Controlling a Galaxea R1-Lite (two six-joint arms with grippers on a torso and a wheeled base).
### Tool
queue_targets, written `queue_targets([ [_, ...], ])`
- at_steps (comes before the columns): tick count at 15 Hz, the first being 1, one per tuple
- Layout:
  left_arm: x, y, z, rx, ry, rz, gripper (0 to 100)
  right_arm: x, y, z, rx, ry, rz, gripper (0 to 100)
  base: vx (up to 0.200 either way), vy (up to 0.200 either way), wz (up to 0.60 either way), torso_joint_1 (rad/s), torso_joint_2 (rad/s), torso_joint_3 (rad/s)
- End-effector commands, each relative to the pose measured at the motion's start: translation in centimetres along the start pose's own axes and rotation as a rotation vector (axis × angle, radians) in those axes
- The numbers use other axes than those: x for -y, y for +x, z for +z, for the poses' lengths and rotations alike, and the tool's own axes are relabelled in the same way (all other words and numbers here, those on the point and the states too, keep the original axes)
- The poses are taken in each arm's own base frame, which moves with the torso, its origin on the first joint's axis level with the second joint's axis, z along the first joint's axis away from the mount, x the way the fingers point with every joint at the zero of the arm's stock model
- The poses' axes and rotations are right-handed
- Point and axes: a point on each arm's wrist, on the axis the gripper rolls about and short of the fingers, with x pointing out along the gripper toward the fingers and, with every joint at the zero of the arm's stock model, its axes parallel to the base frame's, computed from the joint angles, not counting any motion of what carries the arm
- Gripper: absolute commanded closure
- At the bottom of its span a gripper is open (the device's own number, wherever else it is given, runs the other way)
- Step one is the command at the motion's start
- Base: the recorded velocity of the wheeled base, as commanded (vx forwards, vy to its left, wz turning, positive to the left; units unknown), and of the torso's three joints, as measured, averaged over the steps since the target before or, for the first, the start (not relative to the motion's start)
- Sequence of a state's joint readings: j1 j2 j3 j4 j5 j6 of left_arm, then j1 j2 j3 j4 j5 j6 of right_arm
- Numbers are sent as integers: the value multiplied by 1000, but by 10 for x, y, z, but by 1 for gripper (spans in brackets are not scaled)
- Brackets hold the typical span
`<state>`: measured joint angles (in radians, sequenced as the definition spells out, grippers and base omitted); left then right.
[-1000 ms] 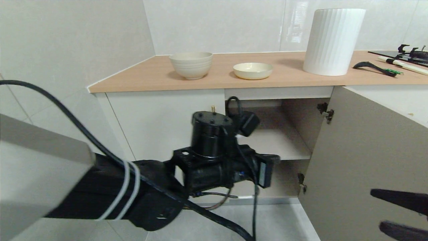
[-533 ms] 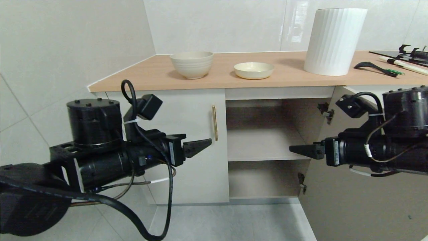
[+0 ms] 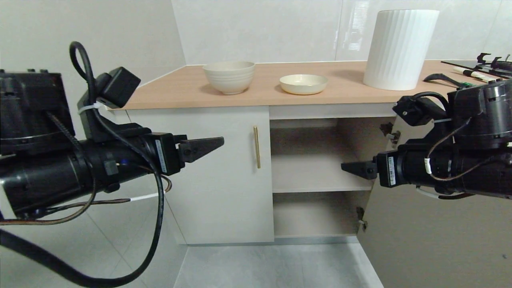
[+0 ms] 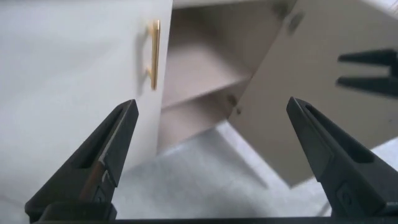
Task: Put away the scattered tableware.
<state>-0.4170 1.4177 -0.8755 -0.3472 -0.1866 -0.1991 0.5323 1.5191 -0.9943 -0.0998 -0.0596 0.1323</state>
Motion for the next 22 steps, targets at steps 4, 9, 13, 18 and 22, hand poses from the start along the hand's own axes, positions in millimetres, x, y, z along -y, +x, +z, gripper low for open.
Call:
queue_targets([
  [4, 13, -15, 9, 50, 19, -43, 0, -12, -14, 4, 42, -15, 11, 0, 0, 0, 0, 0, 0, 0],
  [9, 14, -19, 9, 51, 52, -42, 0, -22, -33, 6, 83, -29, 60, 0, 40, 0, 0, -1, 0, 0],
  [13, 14, -18, 9, 50, 53, -42, 0, -26, -38, 5, 87, -39, 83, 0, 200, 0, 0, -2, 0, 2],
  [18, 18, -27, 12, 72, 61, -60, 0, -27, -42, 5, 95, -39, 89, 0, 160, 0, 0, 3, 1, 4],
  [22, 29, -42, 12, 101, 113, -102, 0, -28, -55, 6, 122, -41, 108, 0, 0, 0, 0, 2, -25, -27],
])
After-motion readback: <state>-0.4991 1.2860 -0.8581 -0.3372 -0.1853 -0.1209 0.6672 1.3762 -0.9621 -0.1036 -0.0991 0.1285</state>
